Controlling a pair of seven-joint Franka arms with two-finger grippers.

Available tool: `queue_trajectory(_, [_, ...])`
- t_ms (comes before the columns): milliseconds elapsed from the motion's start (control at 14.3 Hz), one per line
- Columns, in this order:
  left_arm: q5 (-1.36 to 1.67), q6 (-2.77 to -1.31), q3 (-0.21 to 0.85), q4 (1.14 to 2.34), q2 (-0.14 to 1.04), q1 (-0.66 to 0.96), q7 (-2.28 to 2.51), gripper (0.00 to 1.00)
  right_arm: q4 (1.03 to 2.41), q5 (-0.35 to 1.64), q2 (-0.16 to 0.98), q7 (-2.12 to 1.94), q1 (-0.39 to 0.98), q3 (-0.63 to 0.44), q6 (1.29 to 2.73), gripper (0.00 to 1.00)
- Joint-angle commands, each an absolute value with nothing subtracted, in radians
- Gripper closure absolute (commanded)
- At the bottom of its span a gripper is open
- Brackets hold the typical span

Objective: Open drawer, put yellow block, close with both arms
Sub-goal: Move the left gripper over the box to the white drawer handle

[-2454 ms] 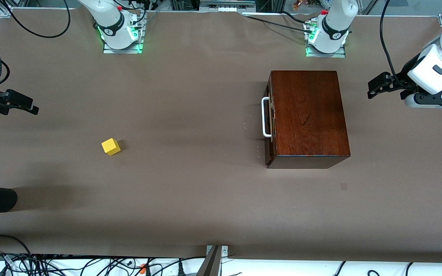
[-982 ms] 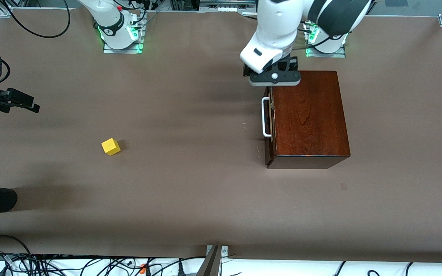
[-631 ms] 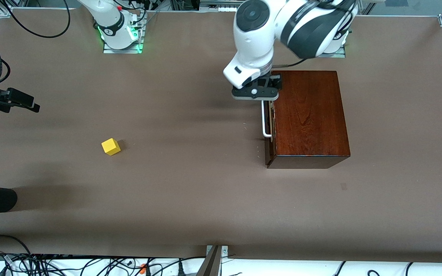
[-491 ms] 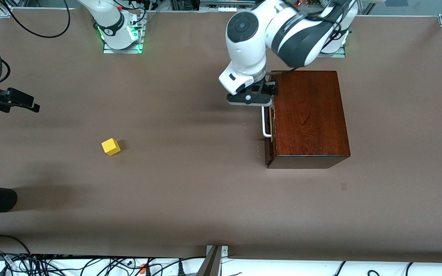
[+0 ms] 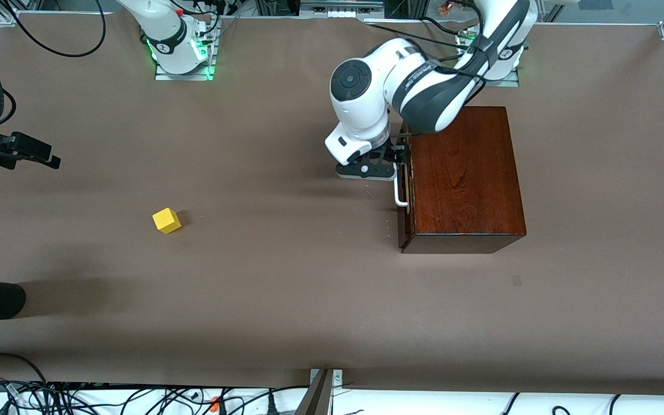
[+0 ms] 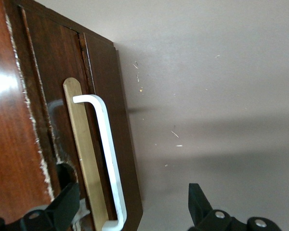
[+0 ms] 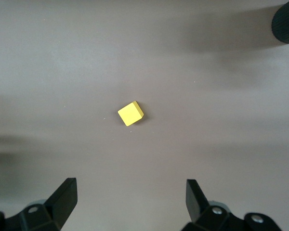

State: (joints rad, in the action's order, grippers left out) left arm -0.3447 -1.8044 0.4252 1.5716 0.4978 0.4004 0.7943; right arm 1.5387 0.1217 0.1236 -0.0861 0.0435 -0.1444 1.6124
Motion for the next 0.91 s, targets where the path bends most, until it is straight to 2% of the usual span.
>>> queue_trajectory(0, [-0.414,-1.841,0.43,1.595,0.528,0.411,0.856,0.0,1.531,0.121,0.117,-0.086,0.041,-0.143,1.595,0.0])
queue_trajectory(841, [-0.479,-1.847,0.425,1.608,0.604,0.414,0.973,0.0,1.531,0.121,0.117,-0.086,0.043,-0.141,1.595,0.0])
